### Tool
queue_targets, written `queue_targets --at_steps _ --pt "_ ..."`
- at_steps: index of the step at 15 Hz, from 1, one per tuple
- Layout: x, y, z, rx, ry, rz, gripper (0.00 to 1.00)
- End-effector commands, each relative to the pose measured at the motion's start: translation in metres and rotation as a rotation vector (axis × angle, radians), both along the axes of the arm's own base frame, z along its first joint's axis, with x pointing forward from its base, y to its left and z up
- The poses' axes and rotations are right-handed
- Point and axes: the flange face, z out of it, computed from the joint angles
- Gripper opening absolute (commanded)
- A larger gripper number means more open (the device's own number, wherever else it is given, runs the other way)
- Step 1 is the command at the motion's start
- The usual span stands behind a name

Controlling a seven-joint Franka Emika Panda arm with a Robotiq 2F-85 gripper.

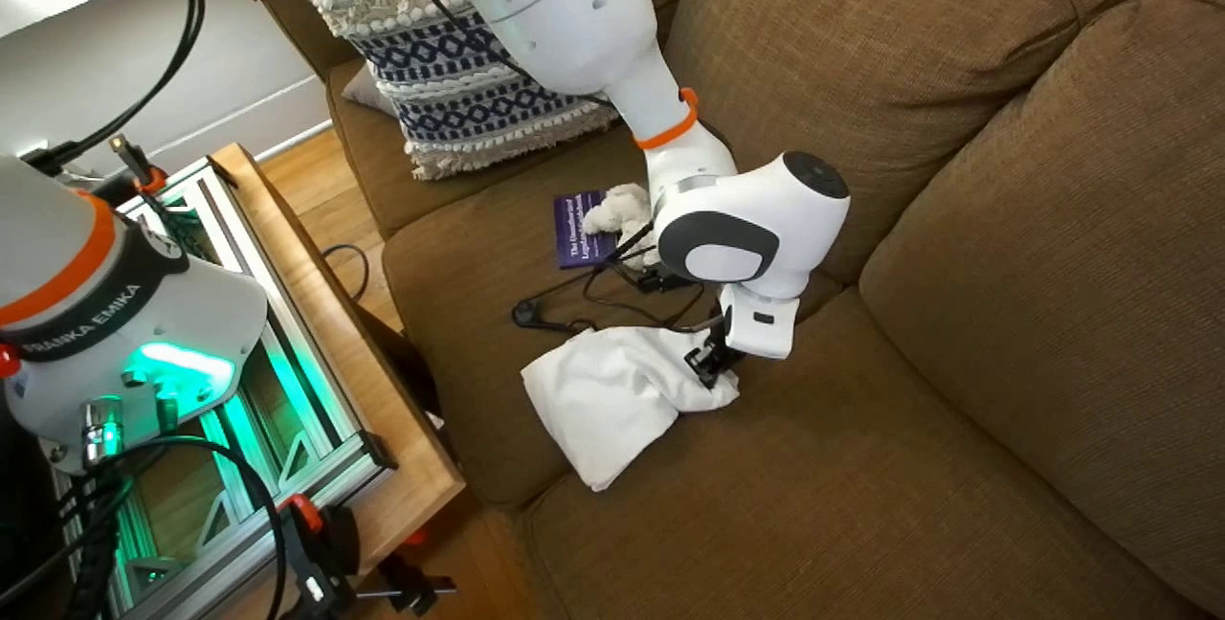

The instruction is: Spread the white towel on the sofa seat

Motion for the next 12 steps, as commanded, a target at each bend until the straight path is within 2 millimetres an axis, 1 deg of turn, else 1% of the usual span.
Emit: queue_targets --at_steps 1,5,7,8,9,10,12 --pt "-0.013 -0.010 0.061 -0.128 -0.142 -0.075 0.01" --pt "-0.010 -0.025 0.139 -0.304 -0.325 -0.099 0.01" --pt "-0.004 -0.029 0.170 -0.362 -0.409 -0.092 0.01" --pt "0.001 -0.029 0.176 -0.344 -0.412 -0.070 0.01" --pt "0.006 -0.035 0.157 -0.346 -0.385 -0.064 0.01" --pt "0.009 -0.034 0.166 -0.346 -0.398 -0.066 0.06" --pt "0.009 -0.034 0.166 -0.345 -0.398 -0.065 0.06"
